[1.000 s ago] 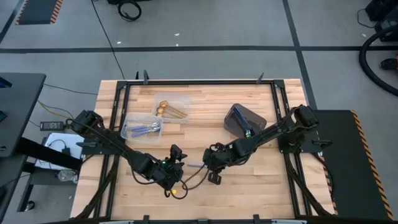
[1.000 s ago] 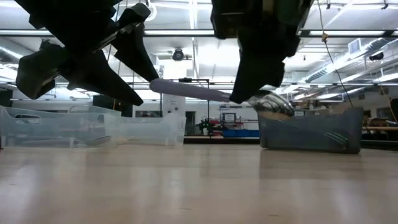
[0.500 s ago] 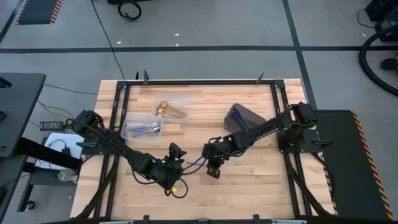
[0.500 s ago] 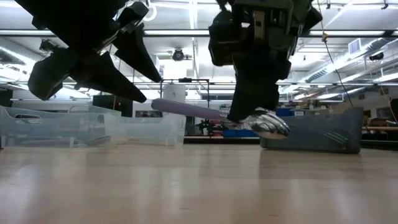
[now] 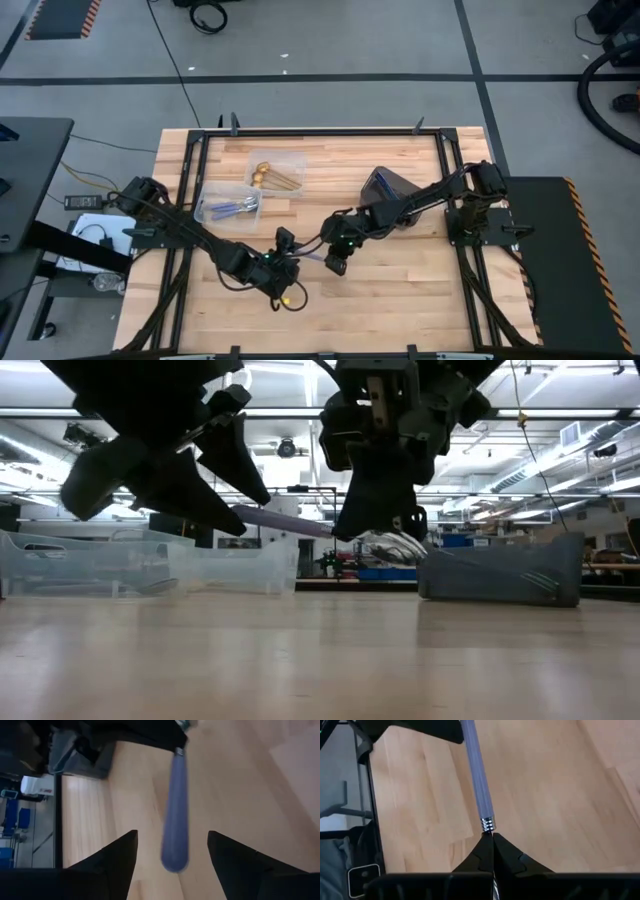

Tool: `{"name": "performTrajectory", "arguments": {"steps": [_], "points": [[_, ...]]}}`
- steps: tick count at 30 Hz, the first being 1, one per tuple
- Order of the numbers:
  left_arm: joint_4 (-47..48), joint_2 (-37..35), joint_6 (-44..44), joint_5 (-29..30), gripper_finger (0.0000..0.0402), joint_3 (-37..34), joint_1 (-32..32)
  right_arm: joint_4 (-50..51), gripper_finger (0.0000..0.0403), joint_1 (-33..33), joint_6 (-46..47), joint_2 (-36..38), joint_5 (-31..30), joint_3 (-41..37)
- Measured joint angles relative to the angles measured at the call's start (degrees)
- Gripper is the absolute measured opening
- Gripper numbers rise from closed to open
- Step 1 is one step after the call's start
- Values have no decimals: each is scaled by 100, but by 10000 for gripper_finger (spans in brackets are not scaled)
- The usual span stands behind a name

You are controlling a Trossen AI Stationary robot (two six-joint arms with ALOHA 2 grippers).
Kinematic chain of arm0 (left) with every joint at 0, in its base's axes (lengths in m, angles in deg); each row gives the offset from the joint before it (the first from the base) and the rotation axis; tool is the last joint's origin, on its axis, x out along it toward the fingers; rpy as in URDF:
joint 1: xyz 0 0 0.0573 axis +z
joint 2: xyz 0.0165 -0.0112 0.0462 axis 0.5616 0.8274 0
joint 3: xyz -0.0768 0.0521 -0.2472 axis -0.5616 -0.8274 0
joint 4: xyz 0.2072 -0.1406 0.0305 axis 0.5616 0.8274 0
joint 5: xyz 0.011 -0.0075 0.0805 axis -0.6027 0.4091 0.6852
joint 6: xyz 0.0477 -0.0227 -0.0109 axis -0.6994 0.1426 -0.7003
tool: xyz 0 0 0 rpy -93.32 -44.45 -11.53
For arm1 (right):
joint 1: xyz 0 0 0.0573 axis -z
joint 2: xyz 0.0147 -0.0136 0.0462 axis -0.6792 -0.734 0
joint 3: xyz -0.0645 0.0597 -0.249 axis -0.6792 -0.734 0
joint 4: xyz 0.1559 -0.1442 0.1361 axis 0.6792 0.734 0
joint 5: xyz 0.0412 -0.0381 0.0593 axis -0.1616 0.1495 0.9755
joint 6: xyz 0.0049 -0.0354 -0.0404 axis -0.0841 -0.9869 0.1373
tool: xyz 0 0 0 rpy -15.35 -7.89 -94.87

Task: Sort silverware by color (type)
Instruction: Put the blue spoon into the bottom transparent bin

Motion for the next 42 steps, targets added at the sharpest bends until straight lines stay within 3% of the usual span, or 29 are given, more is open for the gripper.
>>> {"name": "performTrajectory", "arguments": {"steps": [4, 8, 12, 27, 31, 37, 42], "points": [[-117, -4, -1, -51, 241, 0, 111, -30, 4, 46, 77, -2, 0, 0], [-328, 36, -290, -476, 230, 0, 227, -236, 4, 75, 163, -1, 57, 0], [-420, 206, -772, -404, 212, 0, 282, -395, 4, 102, 247, -2, 114, 0], [-664, 398, -1043, -37, 67, 37, 349, -468, 5, 222, 273, -4, 126, 0], [-653, 398, -1036, -36, 61, 37, 349, -487, 8, 220, 245, -4, 119, 0], [-641, 396, -945, -39, 61, 37, 349, -558, 43, 211, 100, -7, 3, 0], [-604, 396, -934, -112, 61, 37, 344, -783, 96, 223, 94, -9, 360, 0]]}}
